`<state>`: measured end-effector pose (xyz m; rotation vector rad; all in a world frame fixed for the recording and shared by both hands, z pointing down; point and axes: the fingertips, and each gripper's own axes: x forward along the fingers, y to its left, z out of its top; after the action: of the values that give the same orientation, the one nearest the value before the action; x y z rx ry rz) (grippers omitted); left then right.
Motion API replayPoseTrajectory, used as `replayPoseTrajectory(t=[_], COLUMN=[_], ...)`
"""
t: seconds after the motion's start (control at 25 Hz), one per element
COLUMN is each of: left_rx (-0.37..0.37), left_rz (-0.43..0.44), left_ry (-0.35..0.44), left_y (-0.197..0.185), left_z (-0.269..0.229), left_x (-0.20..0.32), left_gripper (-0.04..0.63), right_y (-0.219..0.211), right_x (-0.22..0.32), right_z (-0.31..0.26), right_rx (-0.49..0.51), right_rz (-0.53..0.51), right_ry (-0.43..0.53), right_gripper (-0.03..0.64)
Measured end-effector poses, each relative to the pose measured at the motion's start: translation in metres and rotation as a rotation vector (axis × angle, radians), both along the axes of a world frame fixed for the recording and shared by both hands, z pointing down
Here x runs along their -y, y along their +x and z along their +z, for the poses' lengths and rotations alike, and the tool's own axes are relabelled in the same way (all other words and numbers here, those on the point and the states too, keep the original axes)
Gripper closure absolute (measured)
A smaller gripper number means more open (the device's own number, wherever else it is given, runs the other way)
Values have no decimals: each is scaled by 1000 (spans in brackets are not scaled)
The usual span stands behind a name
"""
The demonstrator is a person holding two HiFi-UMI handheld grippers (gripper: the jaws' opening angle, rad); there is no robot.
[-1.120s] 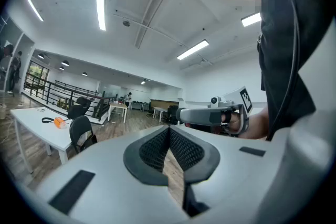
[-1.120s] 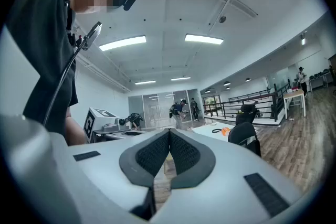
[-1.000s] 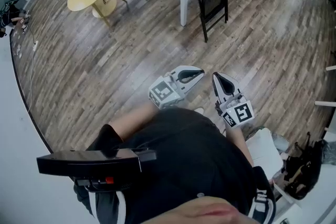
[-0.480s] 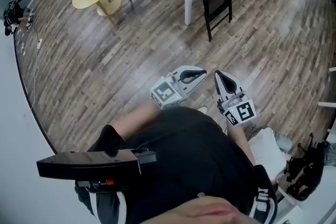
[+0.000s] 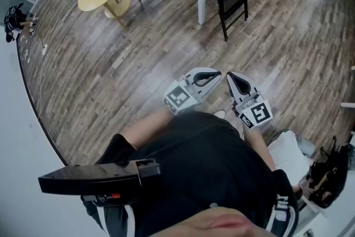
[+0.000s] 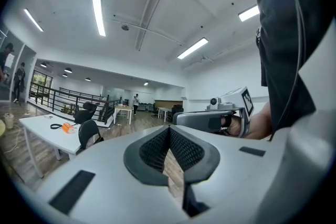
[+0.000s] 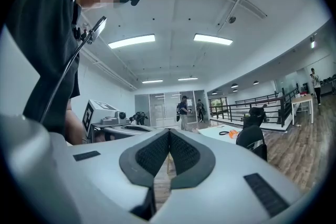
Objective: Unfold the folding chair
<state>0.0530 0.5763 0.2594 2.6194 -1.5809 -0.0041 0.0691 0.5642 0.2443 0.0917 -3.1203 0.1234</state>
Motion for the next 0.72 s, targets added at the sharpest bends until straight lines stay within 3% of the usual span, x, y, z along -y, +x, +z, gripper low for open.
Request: replayPoseTrajectory(t=[0.32, 0.72], left_rx=[-57, -61], left_rz=[-47, -37], left_ry=[10, 17], left_y=[-38, -85], left_z=[13, 11], left_x=[-20, -23], left_gripper=[592, 592], right_y=[-32, -69], right_x=[-22, -19], right_z=[5, 3], right_rx=[17, 10], right_rz=[22, 106], right_ry=[19, 9], right_gripper=[609, 609])
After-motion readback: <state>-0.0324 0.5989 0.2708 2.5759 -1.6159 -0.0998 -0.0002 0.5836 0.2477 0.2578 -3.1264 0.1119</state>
